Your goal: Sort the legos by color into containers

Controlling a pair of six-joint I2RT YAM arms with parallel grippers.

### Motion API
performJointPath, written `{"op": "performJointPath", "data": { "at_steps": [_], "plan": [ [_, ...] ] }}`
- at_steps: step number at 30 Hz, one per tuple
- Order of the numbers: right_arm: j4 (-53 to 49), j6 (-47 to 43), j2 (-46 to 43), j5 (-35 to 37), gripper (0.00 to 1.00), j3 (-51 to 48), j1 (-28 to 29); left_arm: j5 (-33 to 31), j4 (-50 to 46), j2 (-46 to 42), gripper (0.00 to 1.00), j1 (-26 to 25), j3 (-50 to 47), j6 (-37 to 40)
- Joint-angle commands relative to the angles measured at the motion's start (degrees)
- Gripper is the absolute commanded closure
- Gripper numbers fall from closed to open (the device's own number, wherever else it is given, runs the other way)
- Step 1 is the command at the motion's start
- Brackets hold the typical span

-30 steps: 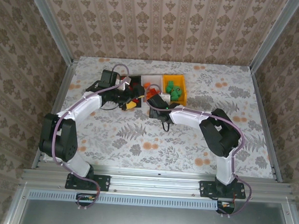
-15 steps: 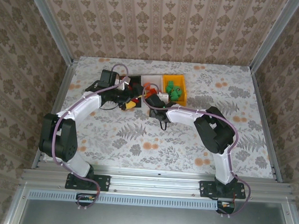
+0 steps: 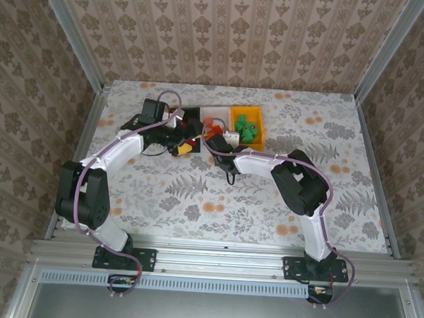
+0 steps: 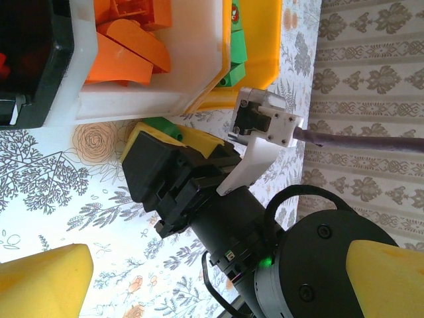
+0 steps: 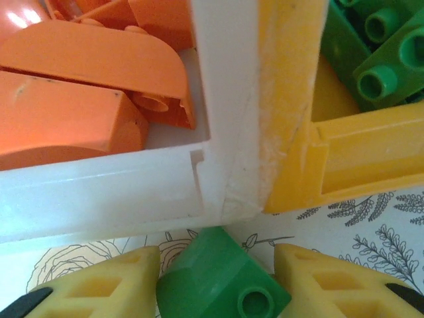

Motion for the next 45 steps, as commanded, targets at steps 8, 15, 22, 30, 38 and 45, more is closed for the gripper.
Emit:
{"op": "performJointPath", "data": {
  "at_steps": [8,15,22,30,38,45],
  "plan": [
    [1.80,-0.16,-0.47,3.28,0.62,-2.14,1.28,0.76,-0.04,-0.83,0.00,0.26,0.16,-0.25],
    [3.42,-0.77,-3.35,3.68,0.63,-5.22,2.42,0.66,-0.08,-0.75,0.00,0.26,0.12,-0.23],
    [4.65,-1.30,-6.42,4.13,0.64,-8.11,2.94,0.66,-0.06,-0.66,0.00,0.26,0.17,-0.21],
    [5.33,-3.35,-11.17,5.93,0.65,-9.84,2.87,0.76,0.07,-0.49,0.00,0.17,0.14,-0.21],
    [4.84,-6.67,-15.23,7.39,0.65,-9.12,1.92,0.50,-0.02,-0.64,0.00,0.17,0.04,-0.25],
    [3.87,-11.36,-14.59,3.43,0.64,-4.49,-4.90,0.10,0.09,-1.37,0.00,0.26,-0.14,-0.29]
  ]
}}
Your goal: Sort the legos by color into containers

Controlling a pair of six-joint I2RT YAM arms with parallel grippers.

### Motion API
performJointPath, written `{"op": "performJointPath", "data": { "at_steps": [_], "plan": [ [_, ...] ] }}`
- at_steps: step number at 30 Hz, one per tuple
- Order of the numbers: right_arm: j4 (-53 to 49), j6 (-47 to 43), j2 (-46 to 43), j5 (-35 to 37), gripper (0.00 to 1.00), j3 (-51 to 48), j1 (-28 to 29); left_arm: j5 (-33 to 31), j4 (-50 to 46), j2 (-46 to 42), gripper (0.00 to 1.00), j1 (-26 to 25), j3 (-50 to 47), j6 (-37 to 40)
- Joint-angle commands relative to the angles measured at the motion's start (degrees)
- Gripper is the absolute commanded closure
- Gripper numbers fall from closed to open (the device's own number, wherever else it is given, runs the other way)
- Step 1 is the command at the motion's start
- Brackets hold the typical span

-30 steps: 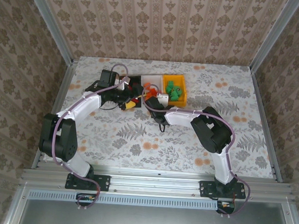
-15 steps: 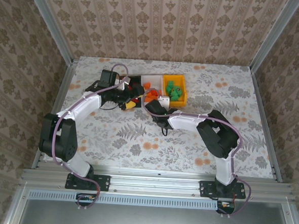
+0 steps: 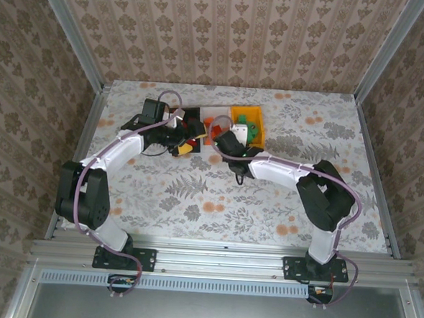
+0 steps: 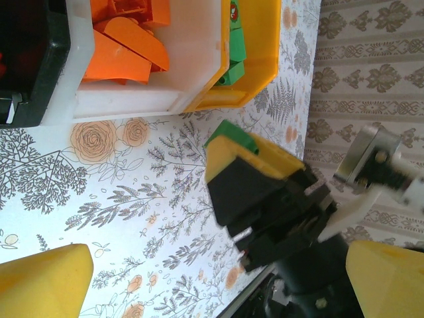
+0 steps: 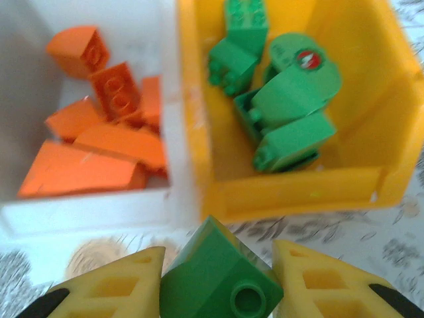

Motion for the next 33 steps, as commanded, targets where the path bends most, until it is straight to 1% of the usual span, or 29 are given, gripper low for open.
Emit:
{"op": "performJointPath", "data": {
  "at_steps": [1,5,7,10,14,16,17,18,19,25,28,30,33],
  "plan": [
    [-1.46,-3.71,0.54,-2.56,0.65,5.64,-4.77,0.21,0.06,-1.27,0.00,0.29,-0.14,-0.29],
    [-2.78,-6.05,4.36,-7.15,0.65,11.61,-9.39,0.57,0.14,-0.95,0.00,0.26,-0.06,-0.30],
    [-5.68,-7.07,7.15,-8.70,0.65,16.01,-11.00,0.58,0.10,-0.93,0.00,0.29,-0.06,-0.29],
    [-7.52,-8.03,10.39,-10.11,0.64,19.74,-12.46,0.62,0.01,-1.00,0.00,0.26,0.03,-0.22],
    [-8.09,-8.53,12.45,-11.48,0.64,22.29,-13.81,0.75,0.01,-0.85,0.00,0.26,0.09,-0.21],
    [-9.29,-8.81,13.49,-12.54,0.59,24.17,-14.27,0.75,0.01,-0.63,0.00,0.26,0.12,-0.21],
    [-9.60,-9.11,13.76,-12.98,0.54,24.86,-14.36,0.80,0.07,-0.58,0.00,0.22,0.12,-0.21],
    [-10.12,-9.37,13.93,-13.17,0.47,25.51,-14.37,0.85,0.00,-0.48,0.00,0.22,0.12,-0.25],
    [-10.44,-9.61,13.72,-13.35,0.43,25.82,-14.37,0.84,0.03,-0.49,0.00,0.26,0.18,-0.21],
    [-10.22,-11.11,9.29,-13.75,0.36,24.93,-14.37,0.84,0.01,-0.66,0.00,0.34,0.33,-0.12],
    [-9.71,-11.17,4.87,-14.32,0.36,22.78,-14.13,0.88,0.03,-0.75,0.00,0.42,0.30,-0.03],
    [-7.38,-11.17,0.00,-14.98,0.34,18.71,-13.56,0.76,-0.14,-1.17,0.00,0.61,0.46,0.08],
    [-0.91,-12.22,-10.21,-16.62,0.29,9.02,-12.09,-1.45,-2.08,-2.81,0.00,0.79,1.31,2.38]
  ]
}}
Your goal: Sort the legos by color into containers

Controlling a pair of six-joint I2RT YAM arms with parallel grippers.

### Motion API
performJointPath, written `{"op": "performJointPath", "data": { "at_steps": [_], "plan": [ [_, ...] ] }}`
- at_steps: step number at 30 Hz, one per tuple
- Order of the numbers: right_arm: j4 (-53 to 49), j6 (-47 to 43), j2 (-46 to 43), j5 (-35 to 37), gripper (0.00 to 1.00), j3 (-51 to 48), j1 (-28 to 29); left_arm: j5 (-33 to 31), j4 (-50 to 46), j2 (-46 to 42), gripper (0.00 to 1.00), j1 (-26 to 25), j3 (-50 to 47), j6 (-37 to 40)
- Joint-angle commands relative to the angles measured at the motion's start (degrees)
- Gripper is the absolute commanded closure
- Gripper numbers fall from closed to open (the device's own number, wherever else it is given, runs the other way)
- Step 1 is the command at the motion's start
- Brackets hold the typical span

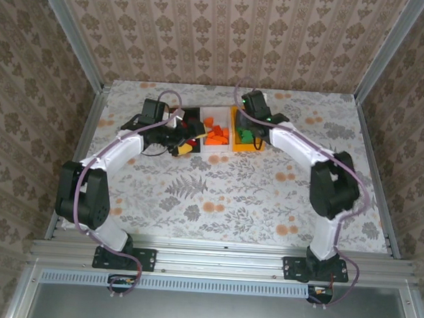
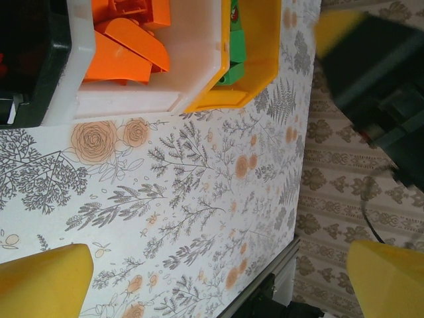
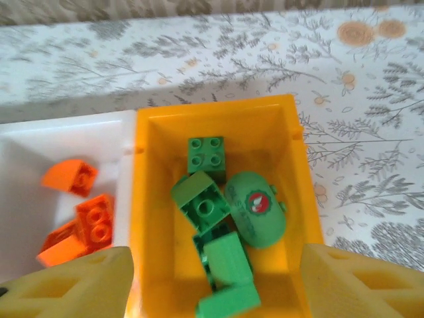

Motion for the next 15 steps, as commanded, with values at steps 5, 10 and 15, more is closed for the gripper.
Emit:
{"op": "performJointPath", "data": {
  "at_steps": [5,10,15],
  "plan": [
    [15.07,-6.00,-30.95,-2.30,0.00,-22.83,4.87,-15.64,-9.63,-11.71,0.00,0.49,4.61,11.82],
    [23.89,-8.80,-45.82,-0.78,0.00,-37.22,7.93,-39.17,-12.91,-26.62,0.00,-3.78,5.17,18.84],
    [27.28,-11.03,-49.35,5.57,0.00,-44.61,7.54,-67.01,3.52,-40.35,0.00,-13.96,-10.93,13.22]
  ]
}}
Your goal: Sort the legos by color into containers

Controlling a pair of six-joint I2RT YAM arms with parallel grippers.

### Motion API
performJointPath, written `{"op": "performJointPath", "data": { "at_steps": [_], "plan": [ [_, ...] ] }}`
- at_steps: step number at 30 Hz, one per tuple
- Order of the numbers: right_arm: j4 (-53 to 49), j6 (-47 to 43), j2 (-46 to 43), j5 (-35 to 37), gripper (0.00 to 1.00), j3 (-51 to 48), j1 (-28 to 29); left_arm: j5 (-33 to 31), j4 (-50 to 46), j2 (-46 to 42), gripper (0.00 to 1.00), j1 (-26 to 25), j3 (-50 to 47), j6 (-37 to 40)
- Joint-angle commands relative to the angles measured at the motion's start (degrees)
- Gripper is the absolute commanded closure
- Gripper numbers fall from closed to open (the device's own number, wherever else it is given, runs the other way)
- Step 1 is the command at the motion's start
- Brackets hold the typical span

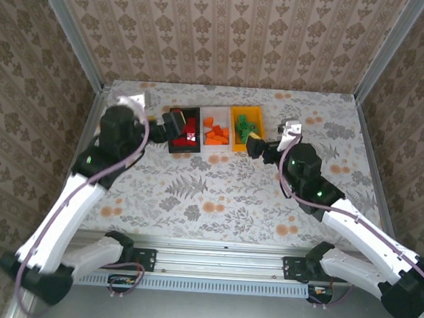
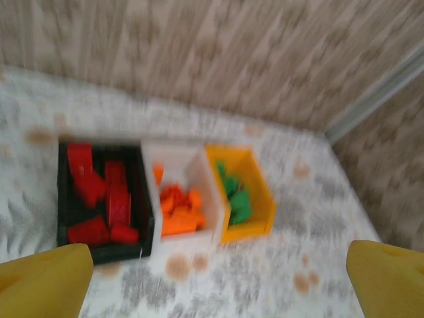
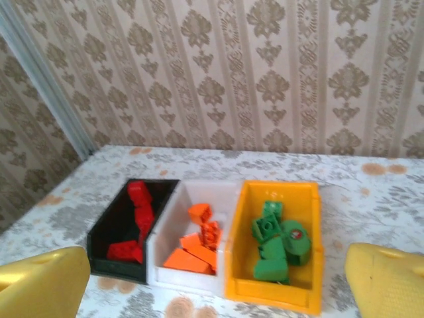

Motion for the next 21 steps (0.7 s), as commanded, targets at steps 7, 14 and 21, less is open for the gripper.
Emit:
{"op": "performJointPath", "data": {
  "at_steps": [7,14,21],
  "plan": [
    [13.25,-2.88,4.67,13.89,0.00,-9.33,-6.56,-41.43,35.64,-1.03,0.00,-1.97,-28.57,21.99],
    [24.35,-17.82,11.04,1.08,0.00,-14.17,-14.33,-23.61,62.51,6.48,0.00,12.70,-45.41,38.74],
    [30.48,-24.22,18.84,-3.39,0.00,-16.12,-18.03,-11.89,72.33,23.94,0.00,22.23,-46.58,37.16]
  ]
}}
